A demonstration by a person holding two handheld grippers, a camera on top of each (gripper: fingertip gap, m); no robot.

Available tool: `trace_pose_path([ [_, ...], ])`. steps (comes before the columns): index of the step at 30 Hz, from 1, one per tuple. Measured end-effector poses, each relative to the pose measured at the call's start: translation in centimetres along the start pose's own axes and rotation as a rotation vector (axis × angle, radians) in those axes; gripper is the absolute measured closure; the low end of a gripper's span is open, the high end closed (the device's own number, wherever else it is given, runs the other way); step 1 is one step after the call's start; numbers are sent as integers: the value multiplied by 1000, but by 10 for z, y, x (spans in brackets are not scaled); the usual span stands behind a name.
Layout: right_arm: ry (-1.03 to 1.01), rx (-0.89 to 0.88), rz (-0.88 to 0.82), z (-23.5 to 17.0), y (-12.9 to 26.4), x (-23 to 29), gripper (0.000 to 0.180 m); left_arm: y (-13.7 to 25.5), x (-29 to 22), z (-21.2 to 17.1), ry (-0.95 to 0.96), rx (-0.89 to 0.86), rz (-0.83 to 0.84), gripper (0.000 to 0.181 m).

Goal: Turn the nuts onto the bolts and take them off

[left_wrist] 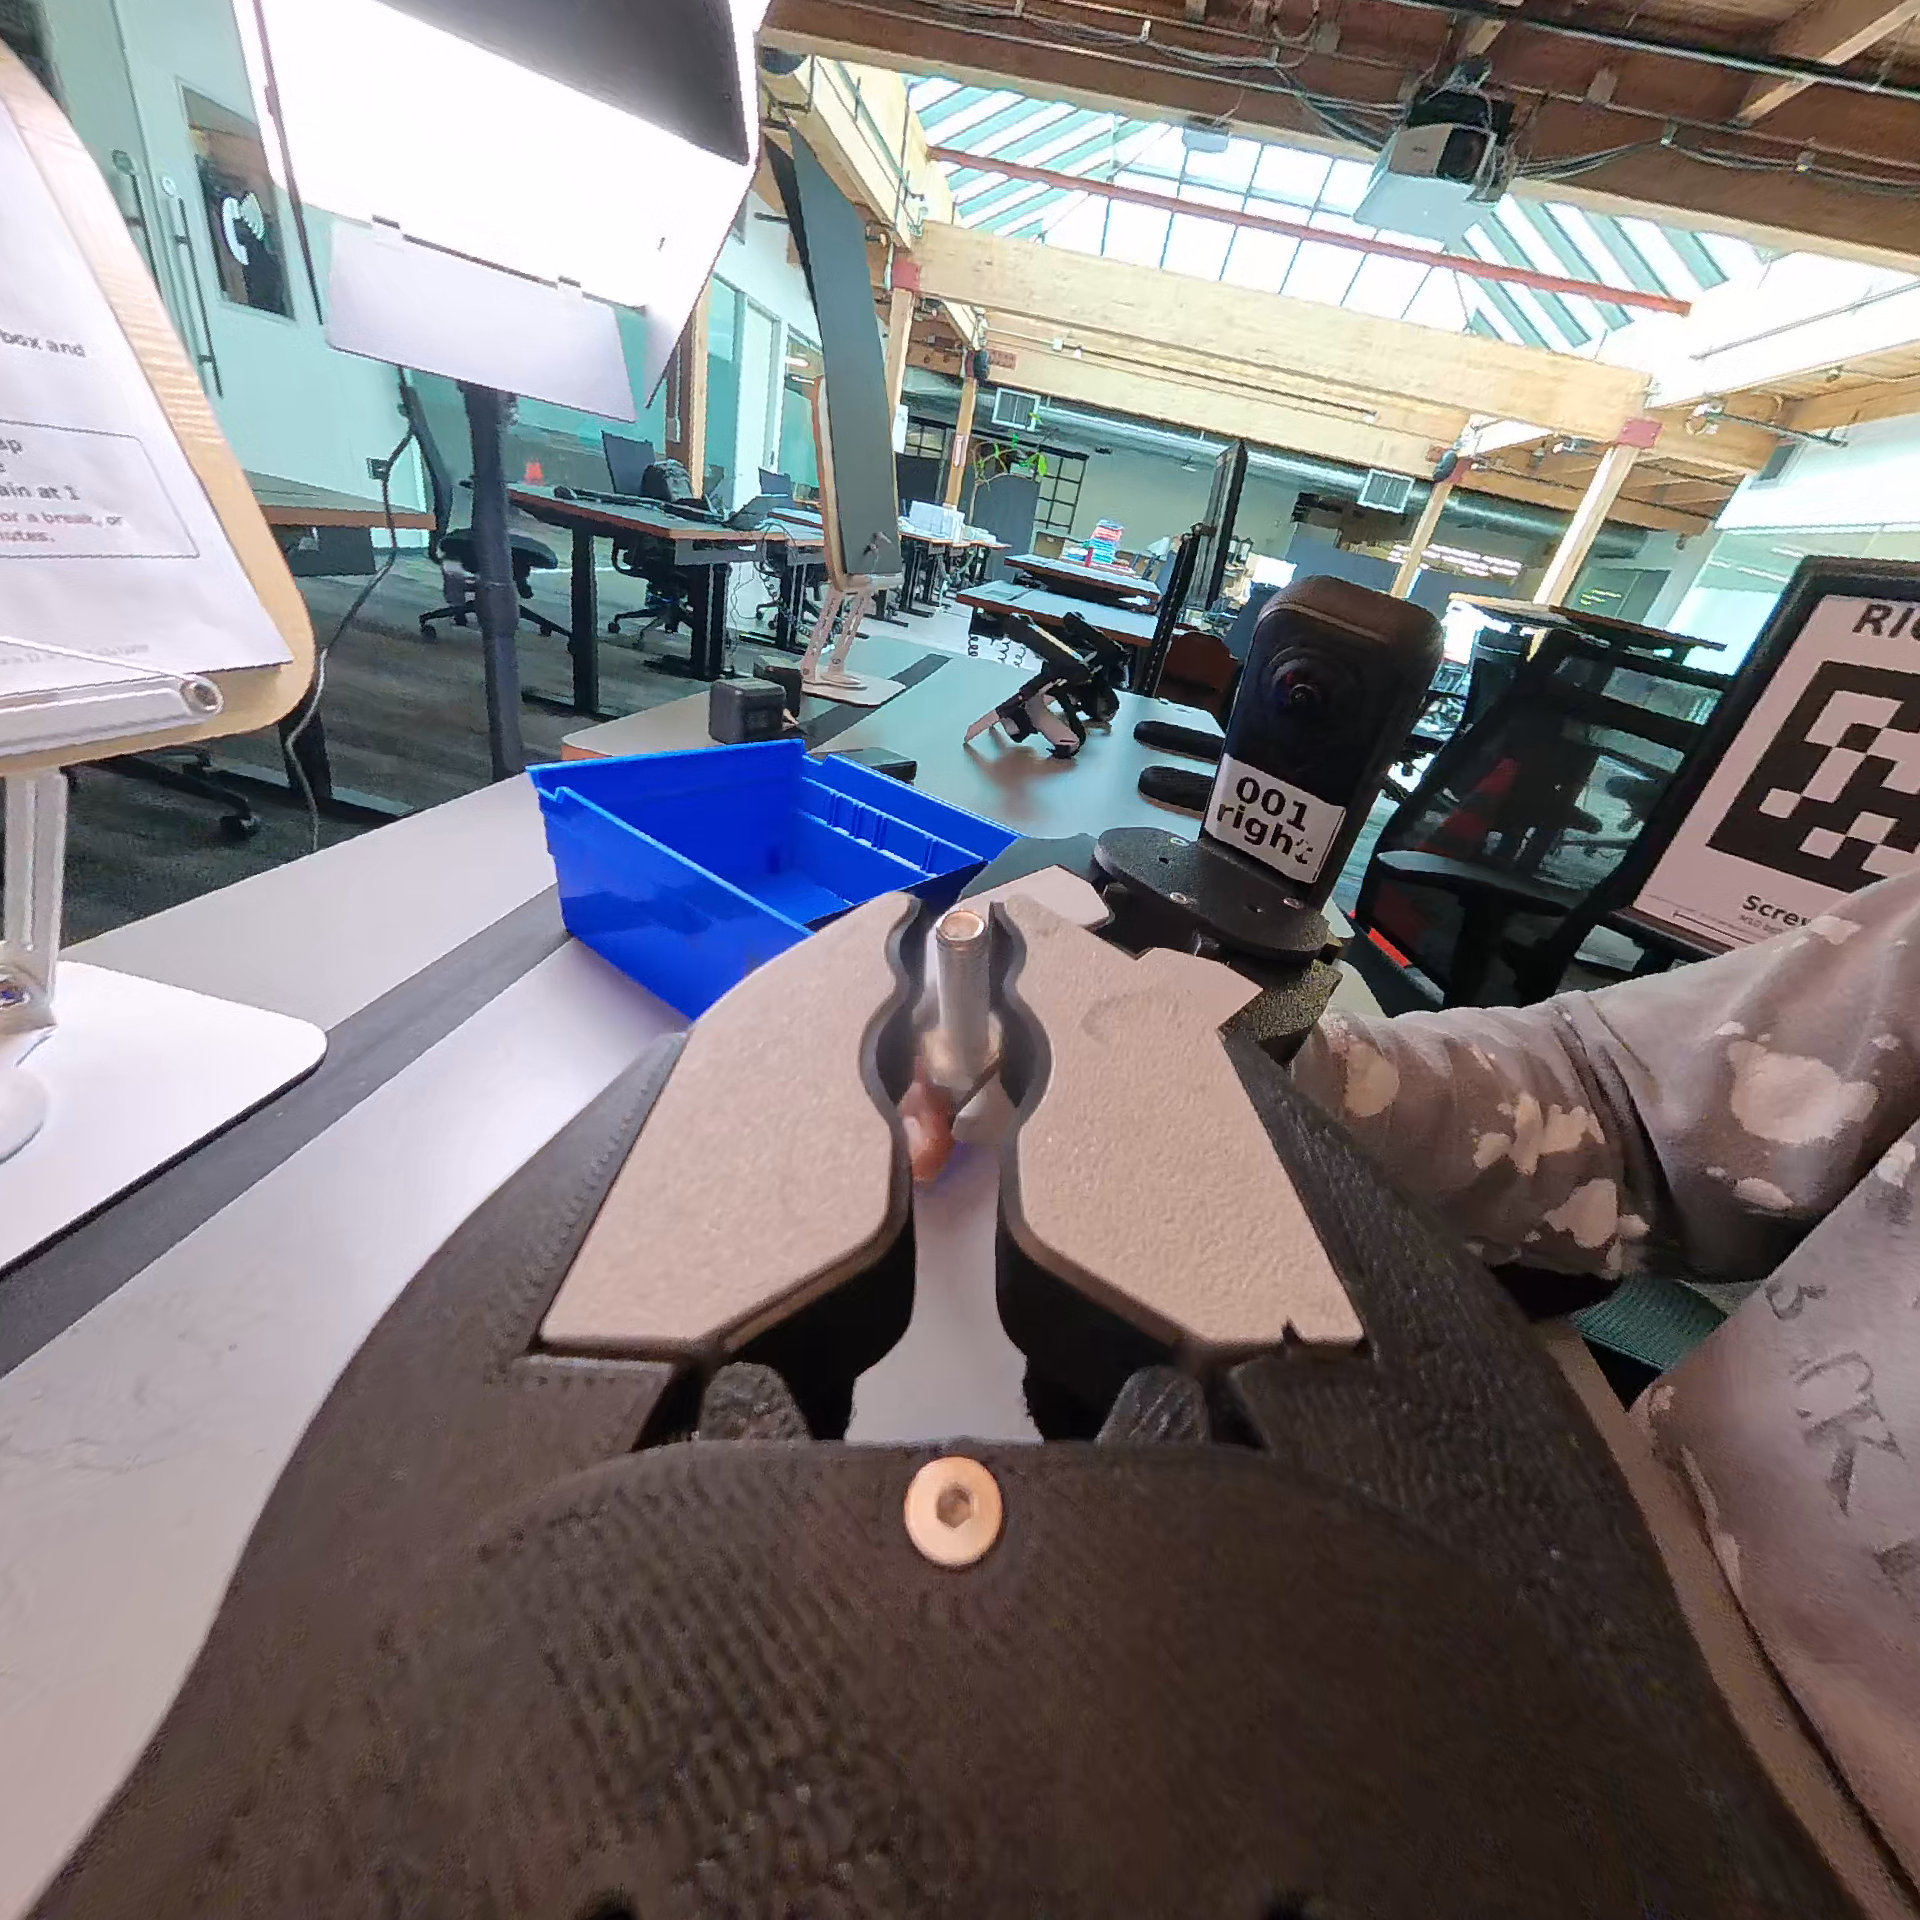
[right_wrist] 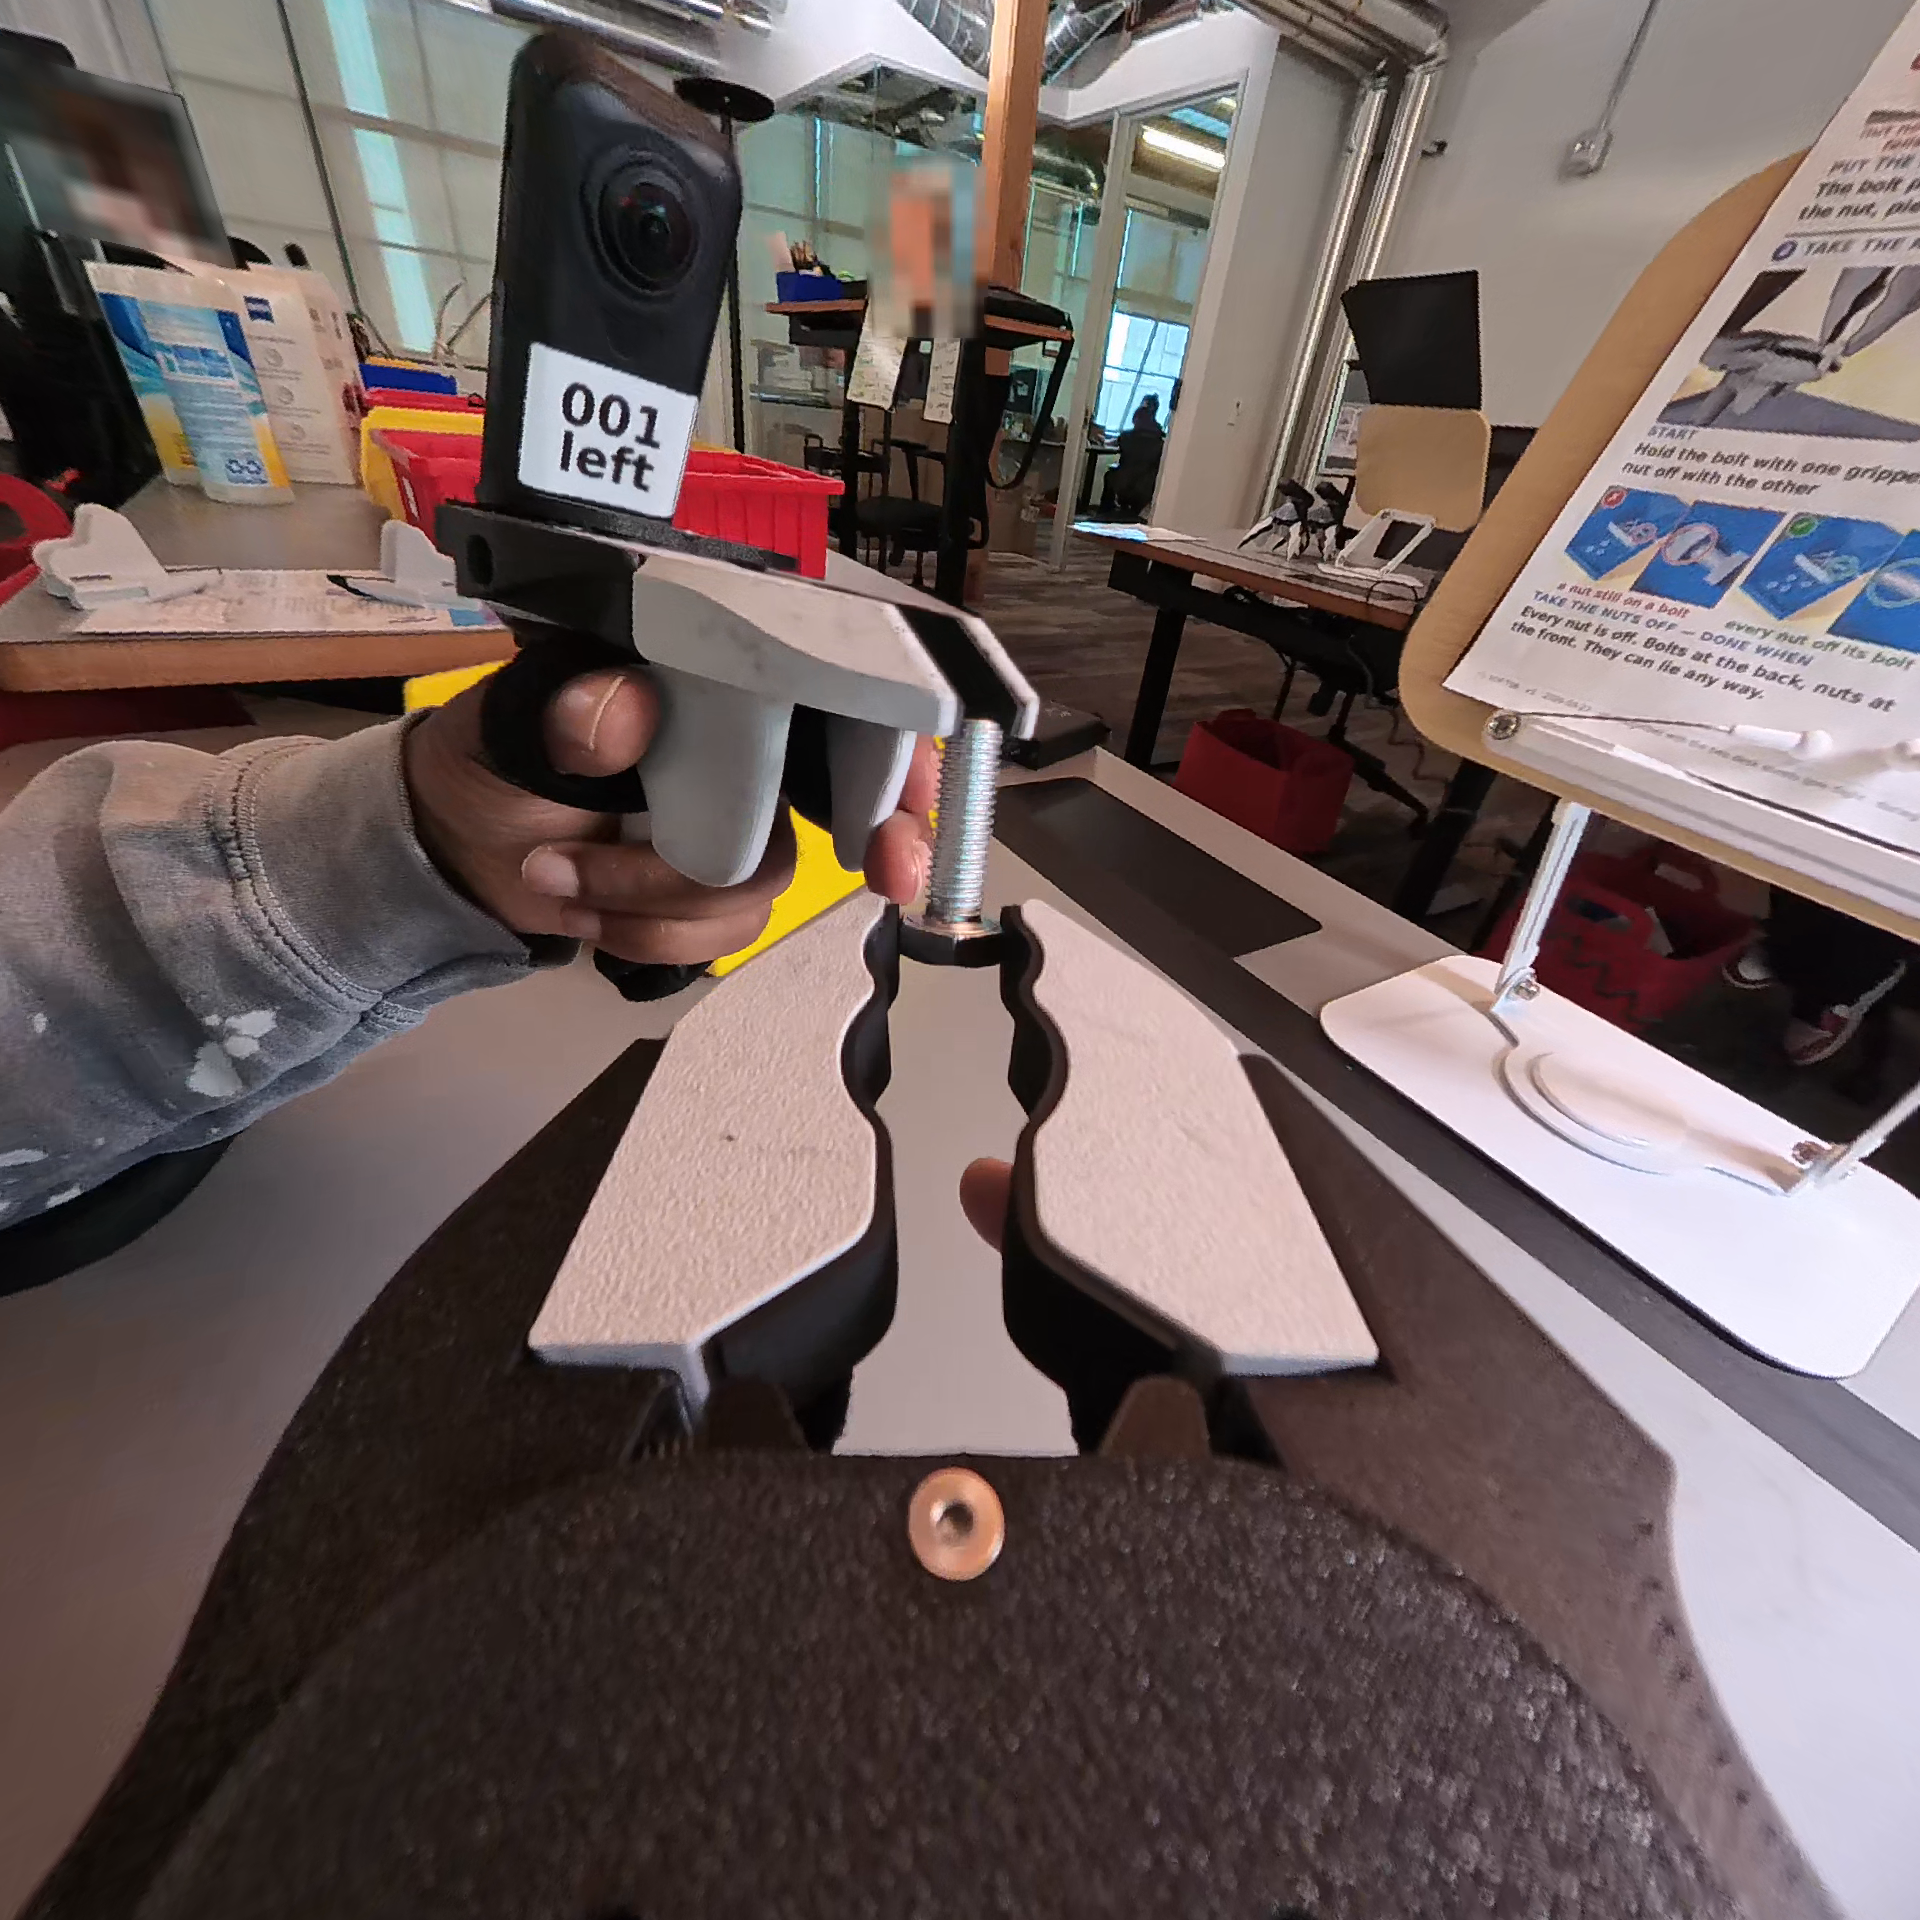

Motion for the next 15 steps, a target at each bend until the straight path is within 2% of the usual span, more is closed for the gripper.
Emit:
trace_pose_path([
  [7,-83,4,-41,-19,1,-23,161,0,38,-31,92,-168,164,161],
  [9,-112,0,-47,-23,2,-28,161,1,46,-28,68,-225,243,167],
  [12,-130,-8,-52,-26,3,-32,161,17,53,-14,72,-407,315,173],
  [15,-138,-14,-46,-27,4,-34,161,25,61,-16,113,-410,298,172],
])
Point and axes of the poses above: each gripper's, where its closed fingertips meet, y back along the fingers, z out of its top, x = y × z across the jaws, the point moved 2 cm from there along y, back along the fingers, and after that the axes turned 5 degrees about -y, right-handed, at the moved point
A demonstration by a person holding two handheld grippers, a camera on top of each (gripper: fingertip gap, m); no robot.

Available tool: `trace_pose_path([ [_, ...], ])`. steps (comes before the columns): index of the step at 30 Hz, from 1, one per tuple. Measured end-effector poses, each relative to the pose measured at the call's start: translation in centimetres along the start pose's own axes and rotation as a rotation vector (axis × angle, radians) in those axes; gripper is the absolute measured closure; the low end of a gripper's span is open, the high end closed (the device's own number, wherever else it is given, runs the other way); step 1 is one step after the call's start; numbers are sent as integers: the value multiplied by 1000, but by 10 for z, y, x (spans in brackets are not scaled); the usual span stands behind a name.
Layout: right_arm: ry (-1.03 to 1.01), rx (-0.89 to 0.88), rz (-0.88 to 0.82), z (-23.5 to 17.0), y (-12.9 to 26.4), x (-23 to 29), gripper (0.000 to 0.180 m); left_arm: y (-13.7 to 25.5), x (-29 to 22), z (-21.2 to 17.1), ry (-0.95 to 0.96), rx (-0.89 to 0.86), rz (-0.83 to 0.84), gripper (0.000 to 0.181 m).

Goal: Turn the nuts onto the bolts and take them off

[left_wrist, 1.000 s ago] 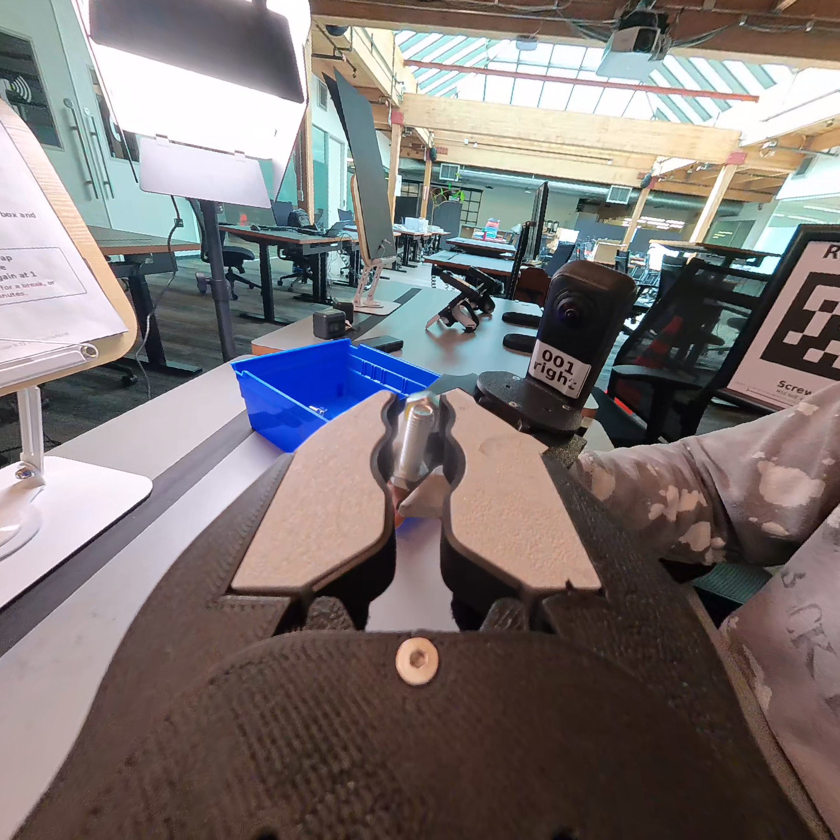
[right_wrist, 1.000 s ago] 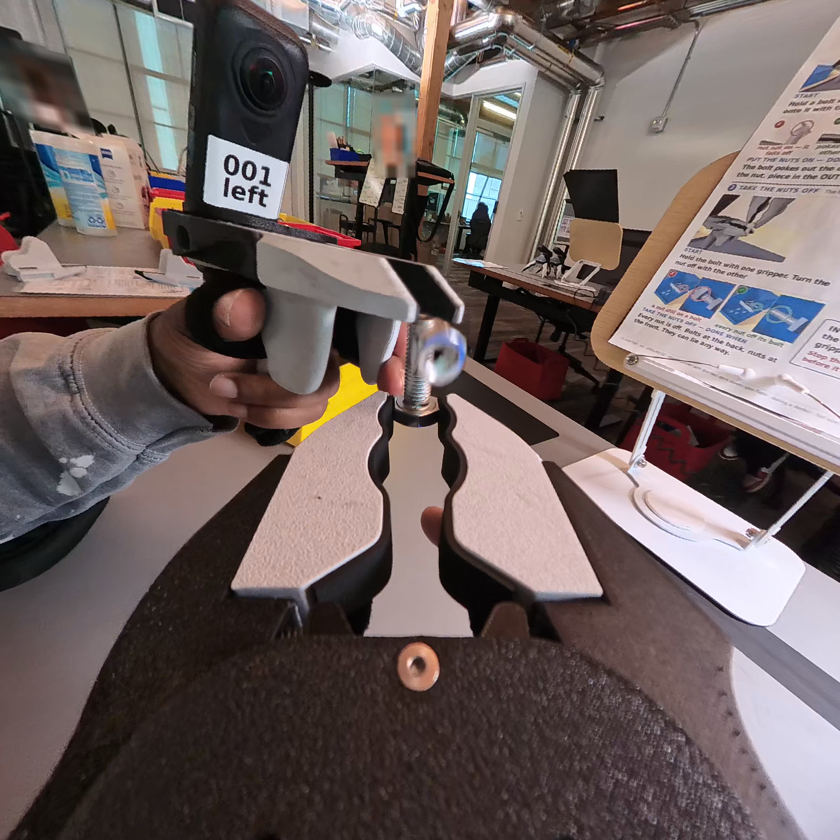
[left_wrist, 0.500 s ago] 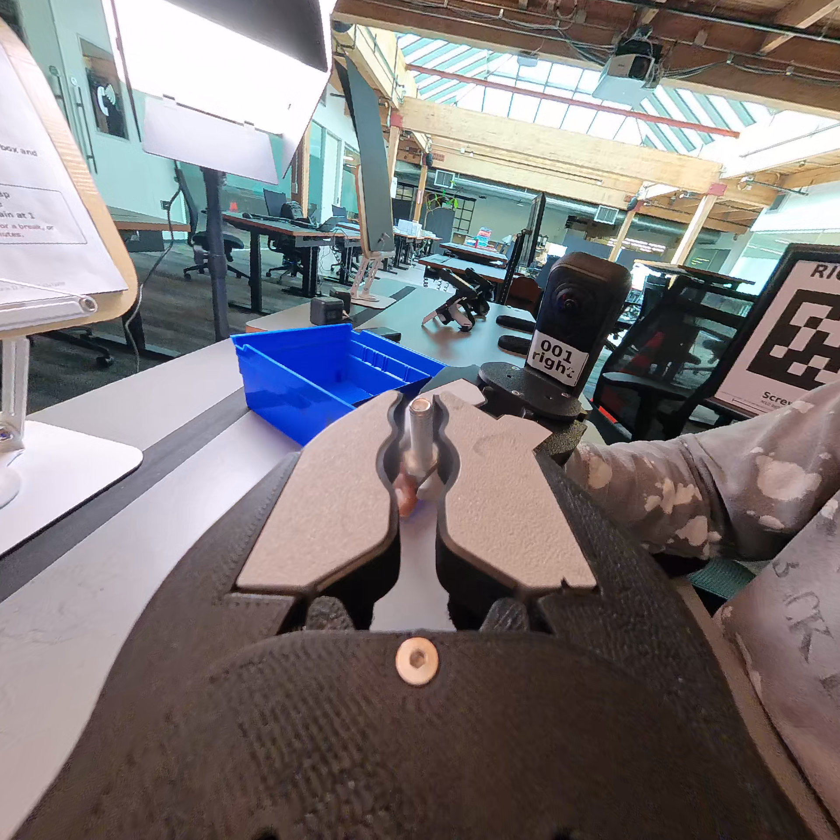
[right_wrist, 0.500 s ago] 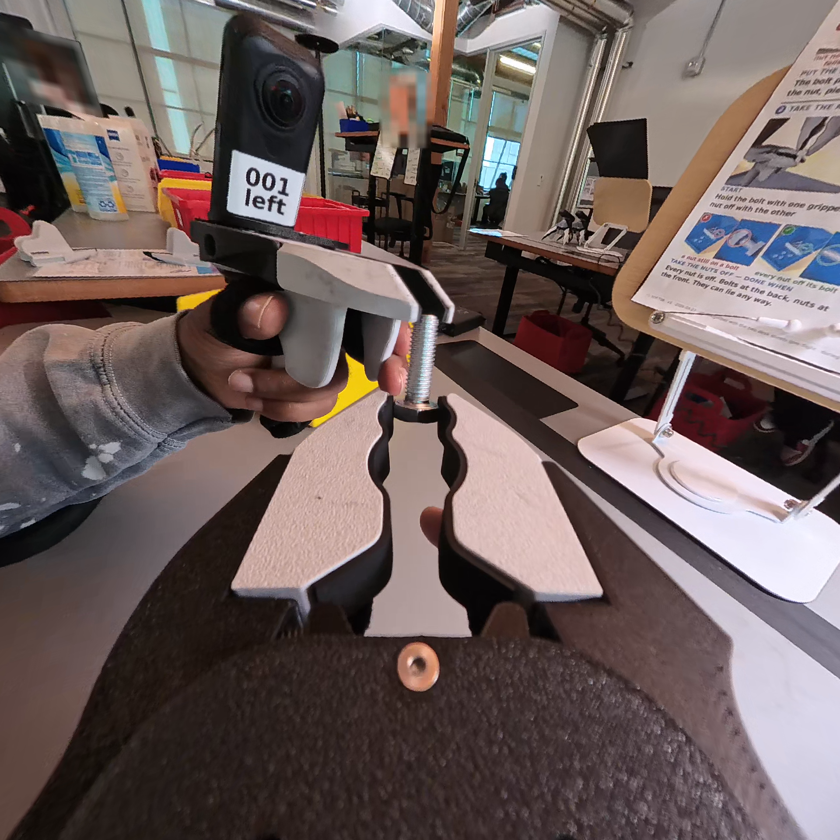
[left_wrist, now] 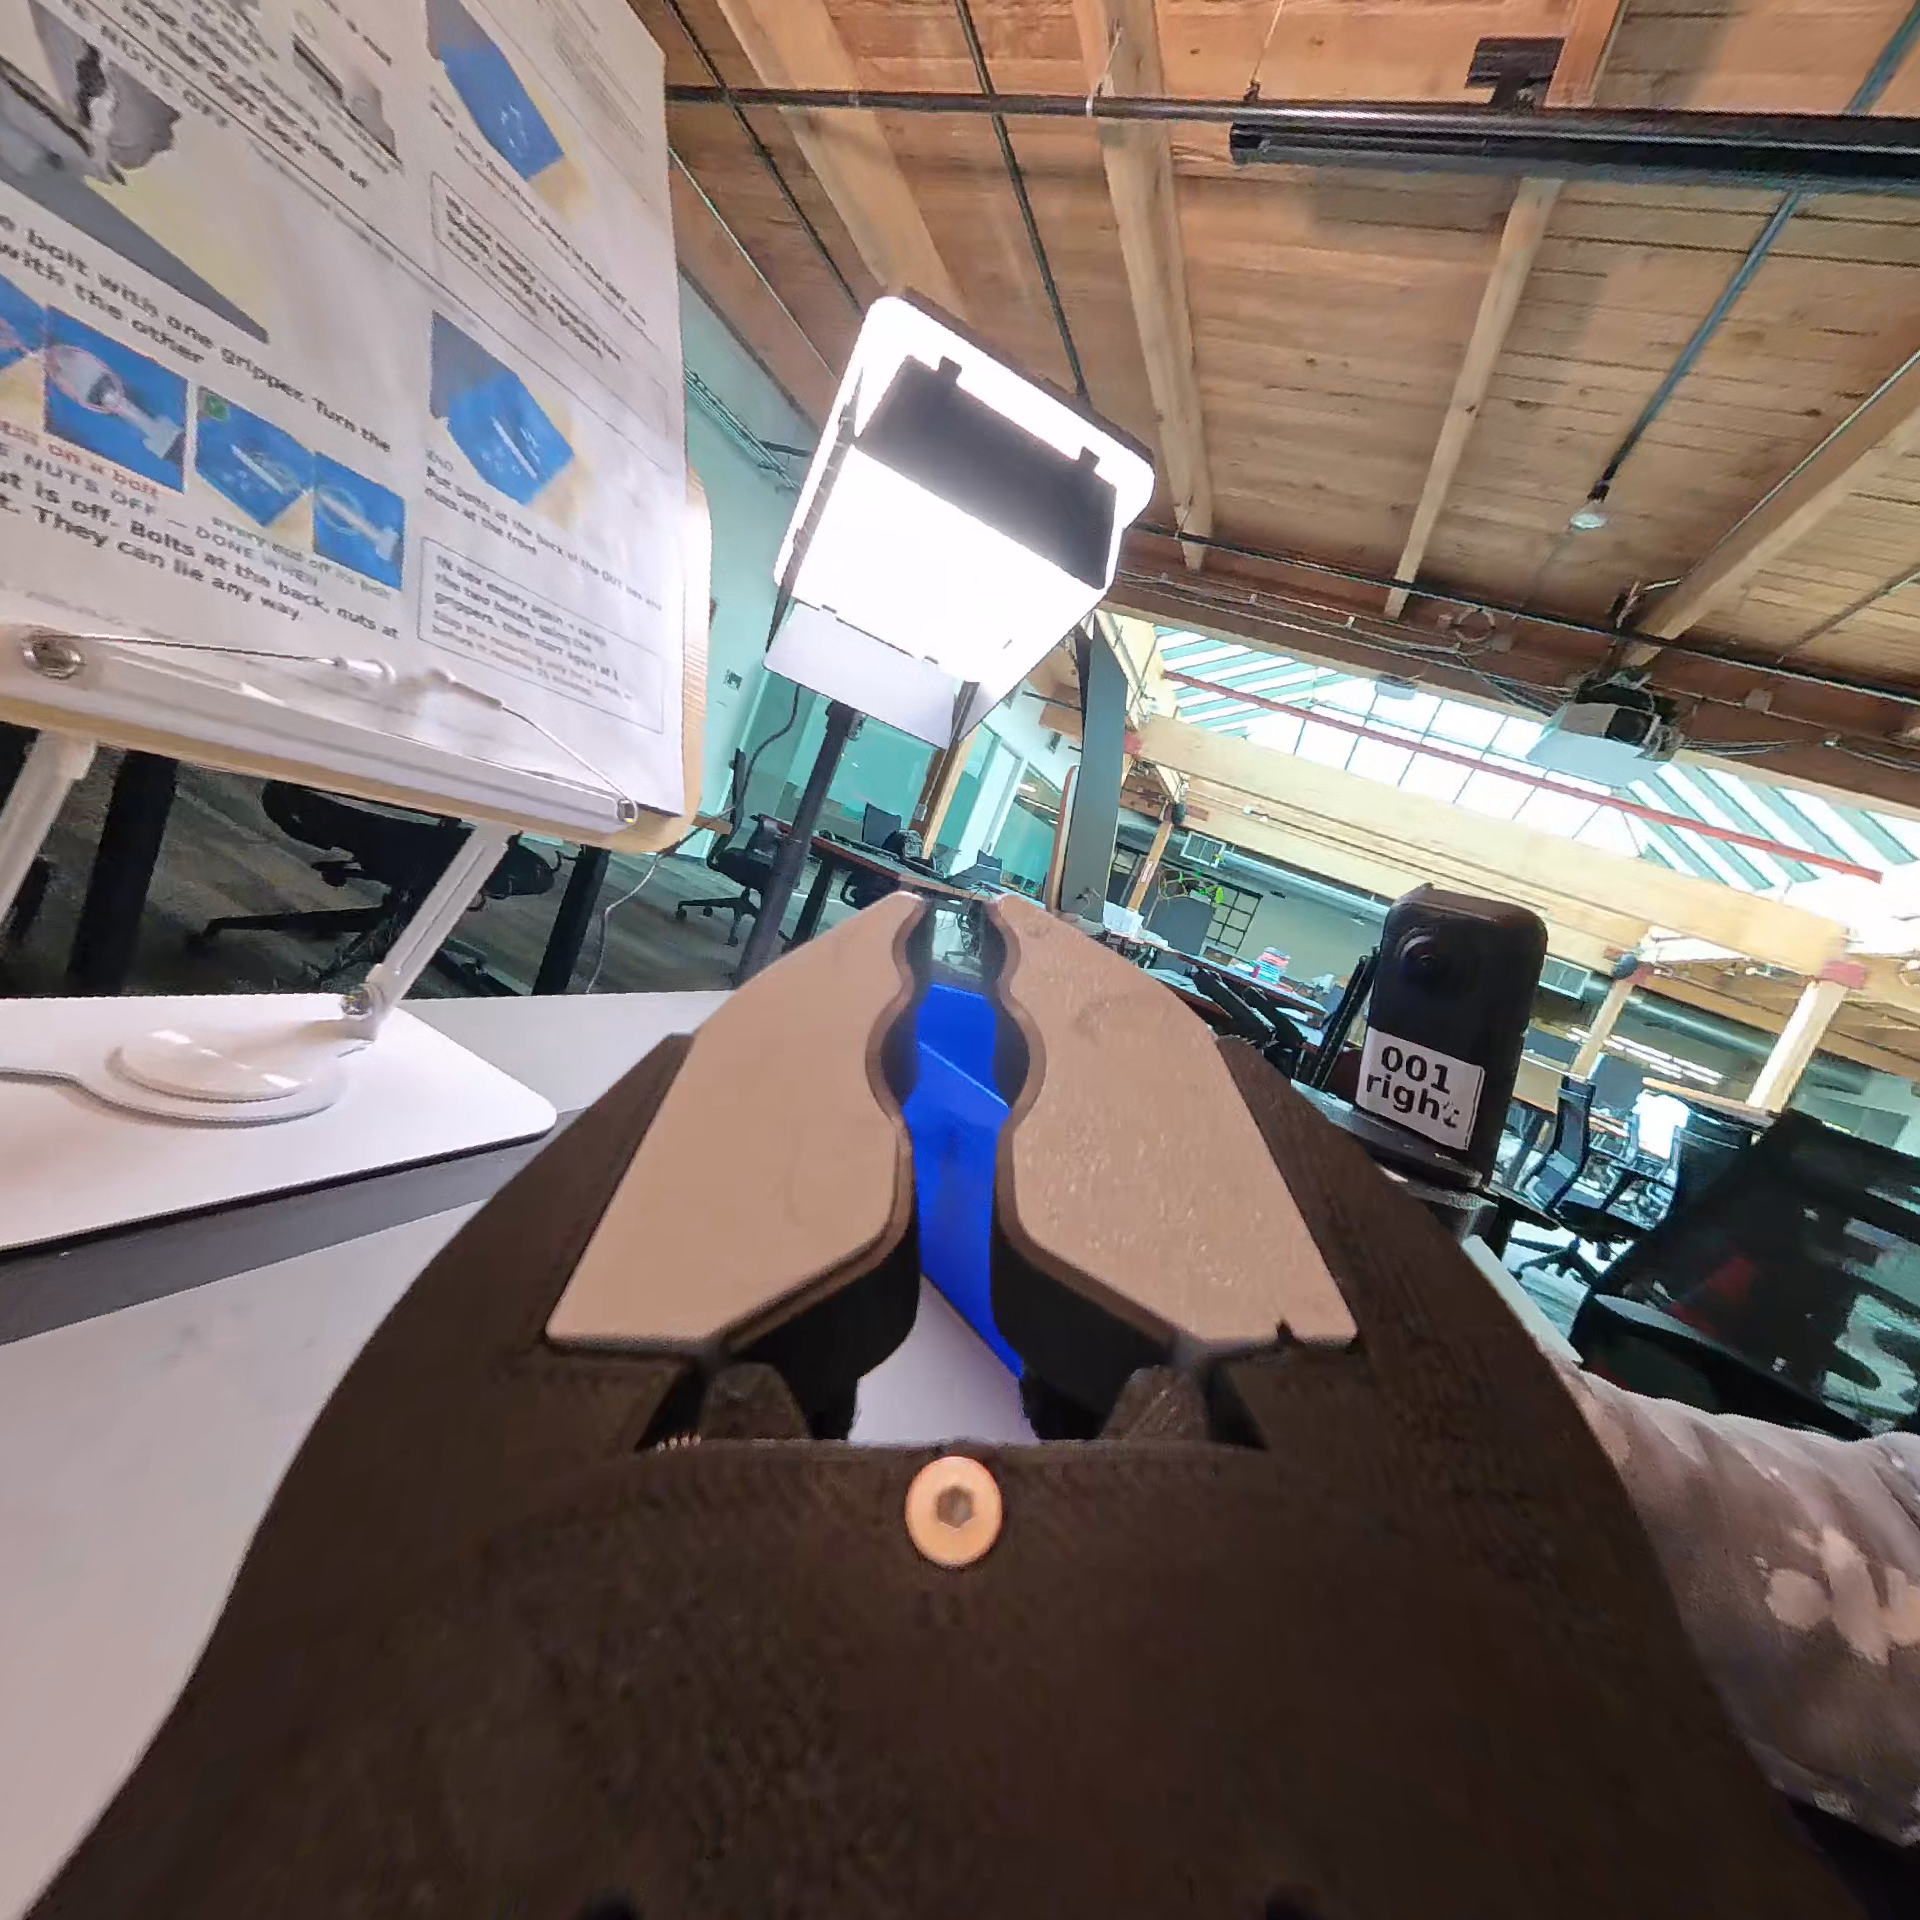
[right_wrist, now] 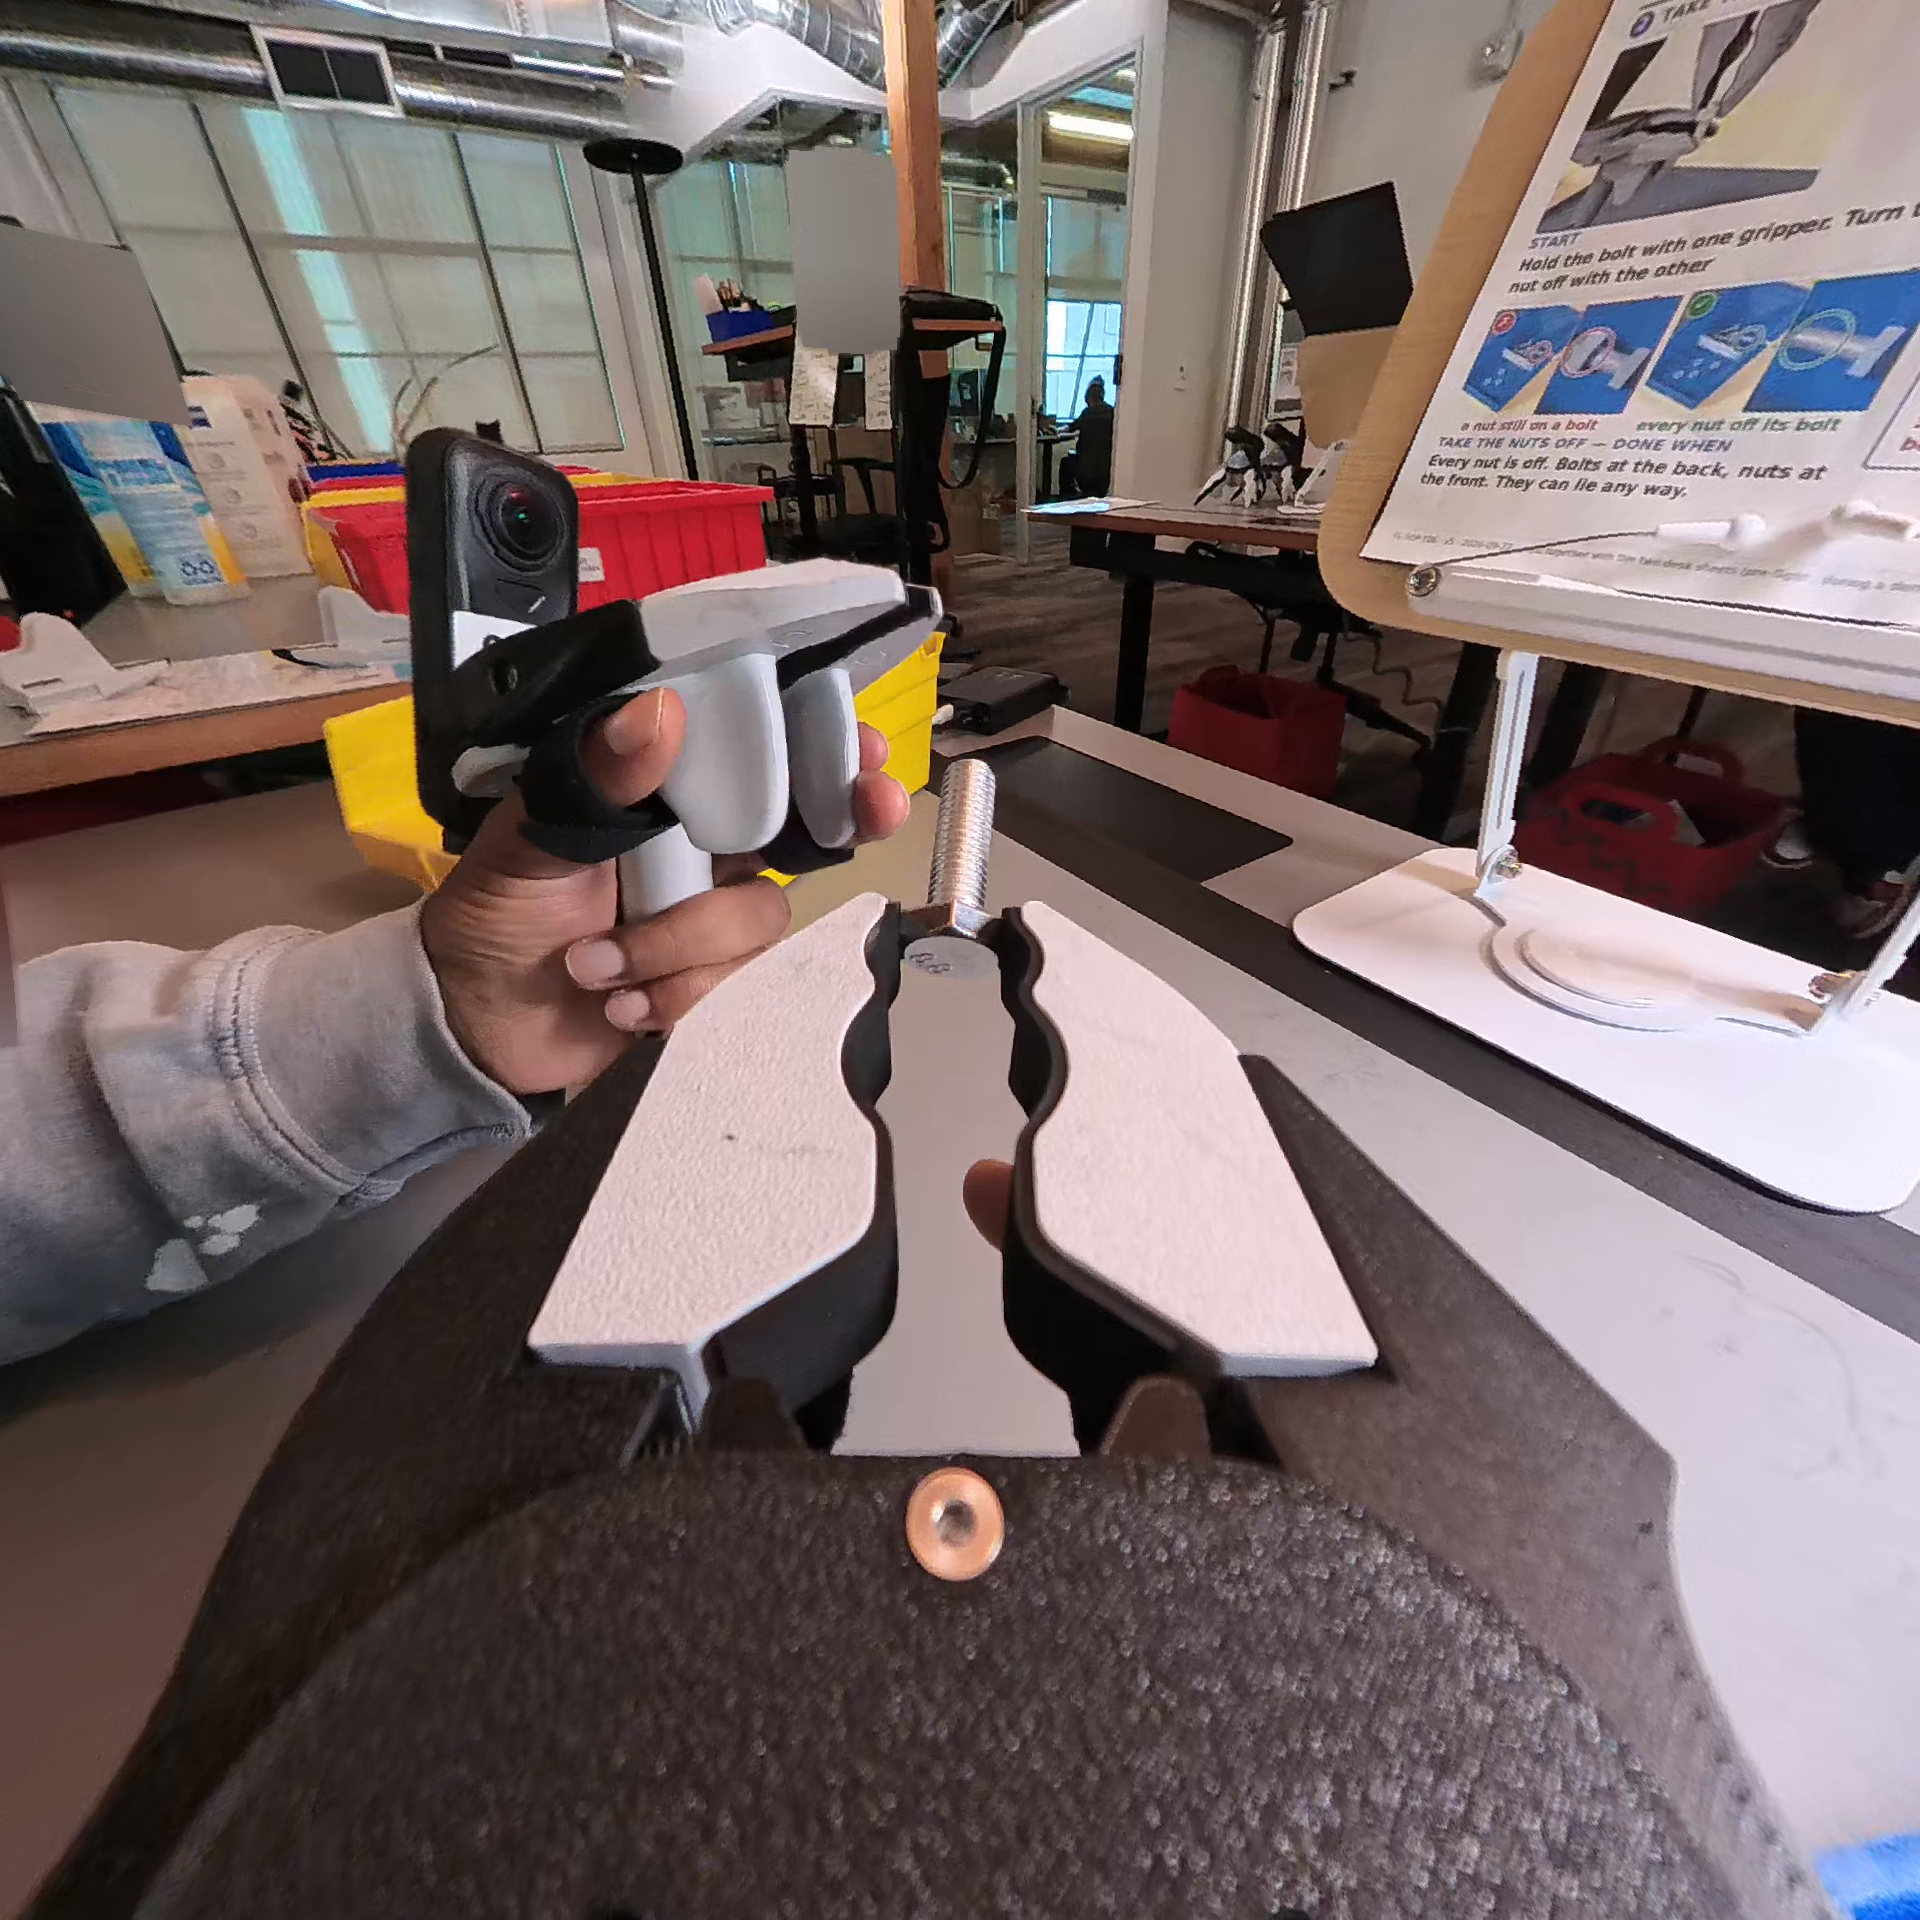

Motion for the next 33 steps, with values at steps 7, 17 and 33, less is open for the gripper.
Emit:
trace_pose_path([
  [7,-28,-19,32,0,0,4,161,1,-5,11,-62,14,-14,172],
  [17,-9,-54,72,12,7,10,162,64,-67,26,-300,589,-279,163],
  [33,-26,-169,123,46,30,10,161,289,-163,-81,-271,1438,-374,147],
])
Point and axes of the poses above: each gripper's, where its closed fingertips meet, y back along the fingers, z out of its top, x = y × z across the jaws, the point moved 2 cm from there along y, back along the fingers, and after that the axes turned 5 degrees about -y, right-handed, at the moved point
